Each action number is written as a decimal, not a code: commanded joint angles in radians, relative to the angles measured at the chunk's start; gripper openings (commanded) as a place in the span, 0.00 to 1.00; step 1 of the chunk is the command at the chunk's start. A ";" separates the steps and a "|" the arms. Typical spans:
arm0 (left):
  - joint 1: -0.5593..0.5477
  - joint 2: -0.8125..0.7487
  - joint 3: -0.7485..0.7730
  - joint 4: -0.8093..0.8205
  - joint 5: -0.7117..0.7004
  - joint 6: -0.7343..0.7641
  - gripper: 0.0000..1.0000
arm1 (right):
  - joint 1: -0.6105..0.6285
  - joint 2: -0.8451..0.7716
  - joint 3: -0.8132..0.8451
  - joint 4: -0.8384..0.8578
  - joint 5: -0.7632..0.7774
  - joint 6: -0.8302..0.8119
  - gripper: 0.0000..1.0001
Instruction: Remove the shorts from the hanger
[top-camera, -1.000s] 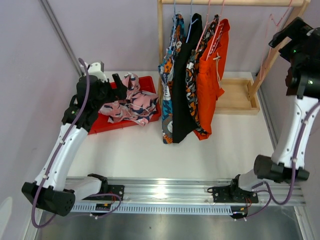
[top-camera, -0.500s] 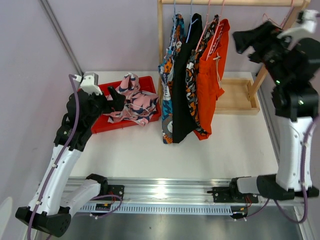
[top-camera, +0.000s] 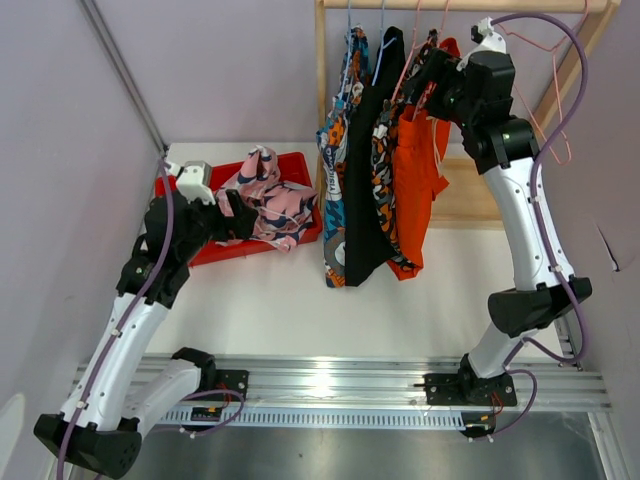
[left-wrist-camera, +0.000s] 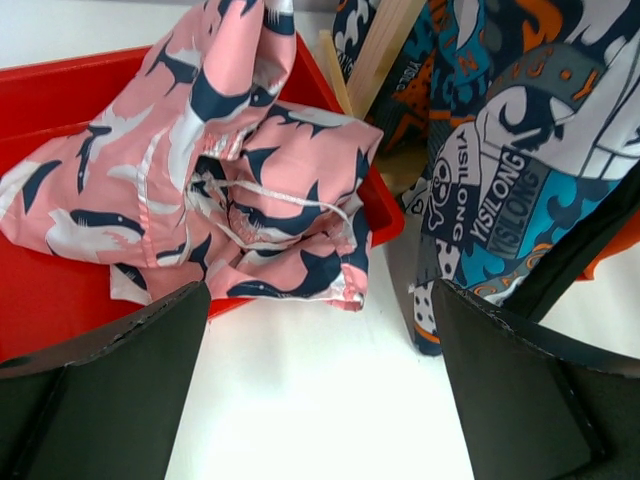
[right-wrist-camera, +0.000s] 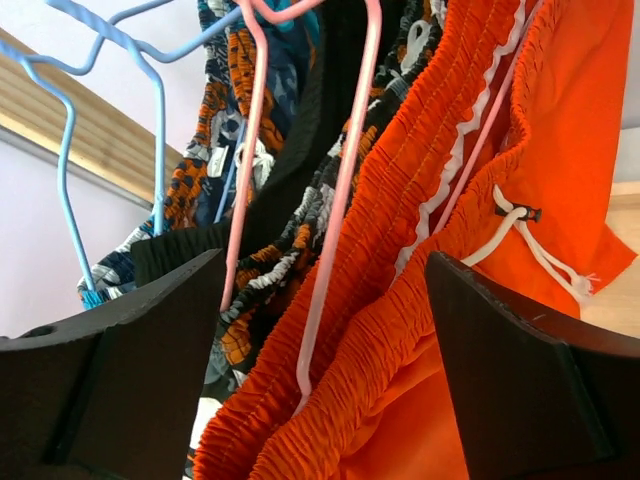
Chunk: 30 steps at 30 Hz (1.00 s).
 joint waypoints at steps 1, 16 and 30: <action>-0.005 -0.021 -0.025 0.035 0.027 0.029 0.99 | 0.028 -0.005 0.062 0.060 0.079 -0.018 0.84; -0.005 -0.022 -0.100 0.068 0.033 0.049 0.99 | 0.079 0.107 0.128 0.040 0.162 -0.020 0.47; -0.010 -0.036 -0.119 0.090 0.101 0.063 0.99 | 0.108 0.042 0.163 0.014 0.270 -0.081 0.00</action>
